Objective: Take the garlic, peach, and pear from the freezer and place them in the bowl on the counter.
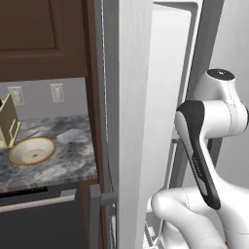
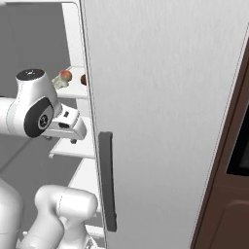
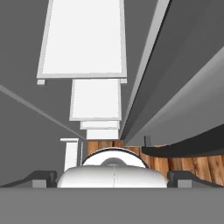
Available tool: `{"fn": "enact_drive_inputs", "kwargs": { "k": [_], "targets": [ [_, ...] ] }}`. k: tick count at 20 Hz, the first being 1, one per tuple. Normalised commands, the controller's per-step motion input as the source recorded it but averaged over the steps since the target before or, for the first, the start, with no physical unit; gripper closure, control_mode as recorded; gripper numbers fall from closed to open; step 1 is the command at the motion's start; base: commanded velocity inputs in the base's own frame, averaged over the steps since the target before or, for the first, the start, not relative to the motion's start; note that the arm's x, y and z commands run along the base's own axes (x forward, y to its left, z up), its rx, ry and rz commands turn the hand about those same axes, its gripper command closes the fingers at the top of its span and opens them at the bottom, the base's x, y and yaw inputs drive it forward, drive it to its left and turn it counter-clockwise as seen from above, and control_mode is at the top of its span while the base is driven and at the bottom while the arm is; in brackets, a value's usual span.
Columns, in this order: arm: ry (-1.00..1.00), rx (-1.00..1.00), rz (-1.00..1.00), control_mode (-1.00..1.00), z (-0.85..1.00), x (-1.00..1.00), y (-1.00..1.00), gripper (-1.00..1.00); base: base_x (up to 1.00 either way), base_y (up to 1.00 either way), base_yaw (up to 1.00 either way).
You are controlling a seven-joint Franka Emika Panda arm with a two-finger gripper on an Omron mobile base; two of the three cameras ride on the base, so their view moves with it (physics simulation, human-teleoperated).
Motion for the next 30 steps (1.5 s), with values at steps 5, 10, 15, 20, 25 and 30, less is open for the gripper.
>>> {"fn": "enact_drive_inputs", "kwargs": {
  "k": [5,10,15,20,25,30],
  "targets": [
    [0.0,0.0,0.0,1.0,0.0,0.0,0.0,-1.0,0.62,0.0,0.05],
    [0.0,0.0,0.0,1.0,0.0,0.0,0.0,-1.0,0.74,0.0,0.09],
    [0.0,0.0,0.0,1.0,0.0,0.0,0.0,-1.0,0.62,0.0,0.15],
    [0.0,0.0,0.0,1.0,0.0,0.0,0.0,-1.0,0.61,0.0,0.15],
    [0.0,0.0,0.0,1.0,0.0,0.0,0.0,-1.0,0.15,0.0,0.05],
    [0.0,0.0,0.0,1.0,0.0,0.0,0.0,-1.0,0.0,0.0,0.0]
  ]
}}
